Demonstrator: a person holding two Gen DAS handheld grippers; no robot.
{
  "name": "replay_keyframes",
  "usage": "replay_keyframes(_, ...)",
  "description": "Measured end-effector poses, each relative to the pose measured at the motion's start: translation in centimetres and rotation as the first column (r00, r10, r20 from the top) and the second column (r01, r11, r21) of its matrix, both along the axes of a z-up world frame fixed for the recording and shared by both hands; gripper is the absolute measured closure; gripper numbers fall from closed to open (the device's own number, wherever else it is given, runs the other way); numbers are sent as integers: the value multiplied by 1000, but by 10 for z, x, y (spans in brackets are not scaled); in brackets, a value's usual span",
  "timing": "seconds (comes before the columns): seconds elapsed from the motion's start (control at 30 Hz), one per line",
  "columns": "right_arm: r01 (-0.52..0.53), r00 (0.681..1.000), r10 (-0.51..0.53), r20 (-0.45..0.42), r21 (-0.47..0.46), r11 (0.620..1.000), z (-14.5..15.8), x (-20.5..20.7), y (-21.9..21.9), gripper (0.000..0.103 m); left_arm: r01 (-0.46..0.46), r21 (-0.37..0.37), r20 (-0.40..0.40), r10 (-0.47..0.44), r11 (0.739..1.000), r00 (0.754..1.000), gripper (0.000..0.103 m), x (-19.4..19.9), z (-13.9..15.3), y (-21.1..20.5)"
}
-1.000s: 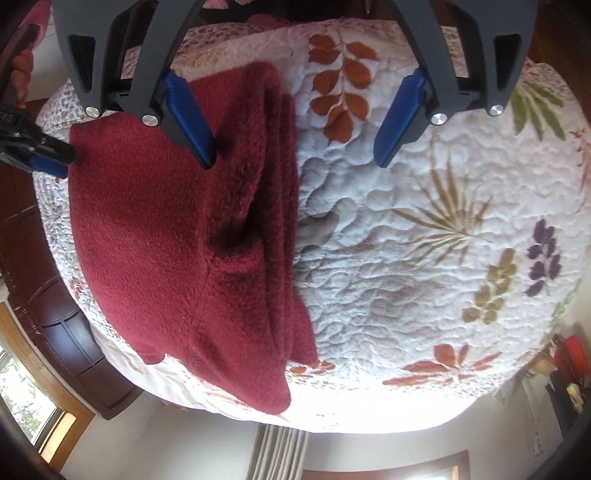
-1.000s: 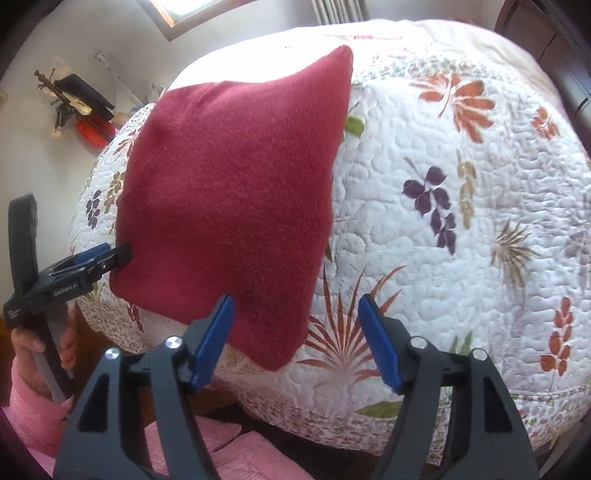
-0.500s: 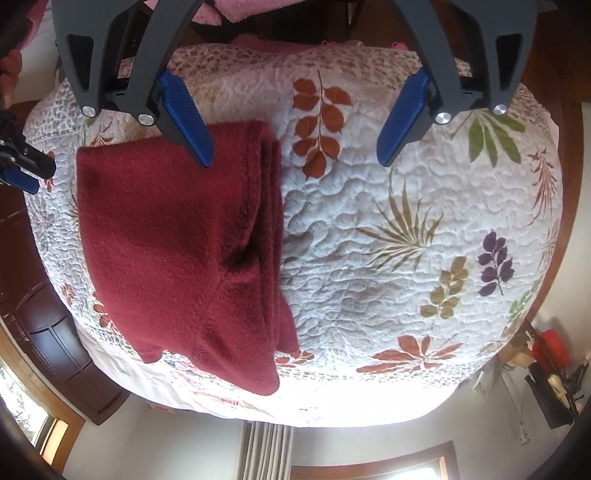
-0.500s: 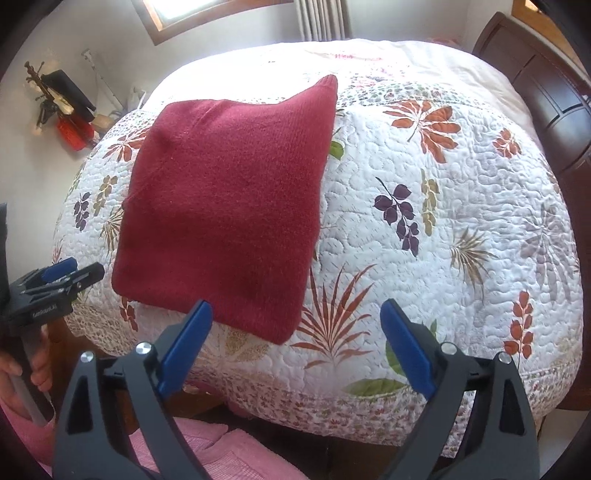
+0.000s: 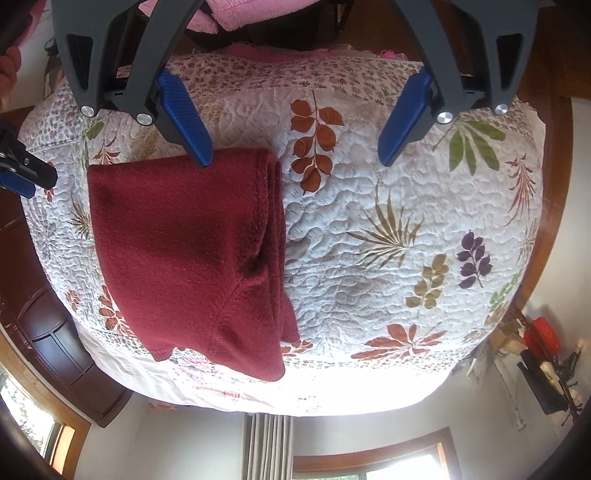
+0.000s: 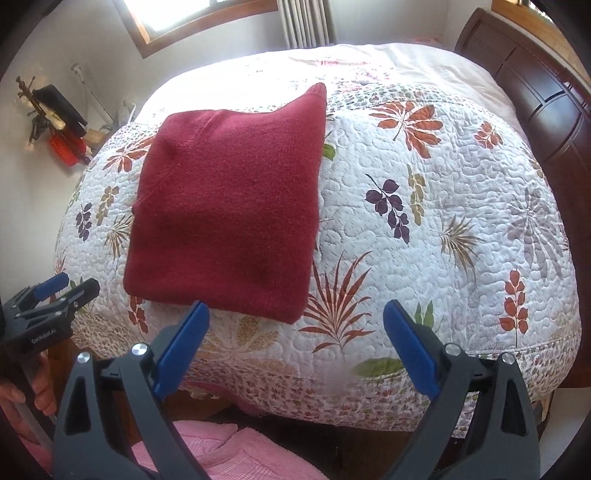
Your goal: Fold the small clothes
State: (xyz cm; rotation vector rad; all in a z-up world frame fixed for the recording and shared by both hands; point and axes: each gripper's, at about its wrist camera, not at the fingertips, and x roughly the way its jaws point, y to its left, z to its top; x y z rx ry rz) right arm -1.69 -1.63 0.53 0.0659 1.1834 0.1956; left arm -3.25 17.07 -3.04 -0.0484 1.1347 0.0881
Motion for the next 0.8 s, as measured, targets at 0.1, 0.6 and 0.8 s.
replay_keyframes(0.1,0,1000,0,7,-3,1000,4,-2,3,8,0,9,6,0,1000,1000,12,-3,3,-1)
replay_keyframes(0.6,10,1000,-10,7,5,1000,7,-6,11,8,3,35,19,-3,999,1000,11,-11,12,-2)
replay_keyframes(0.8,8,1000,-8,7,1,1000,6,-6,13,8,11,43,14,-12,999,1000,11,-10,10,-3)
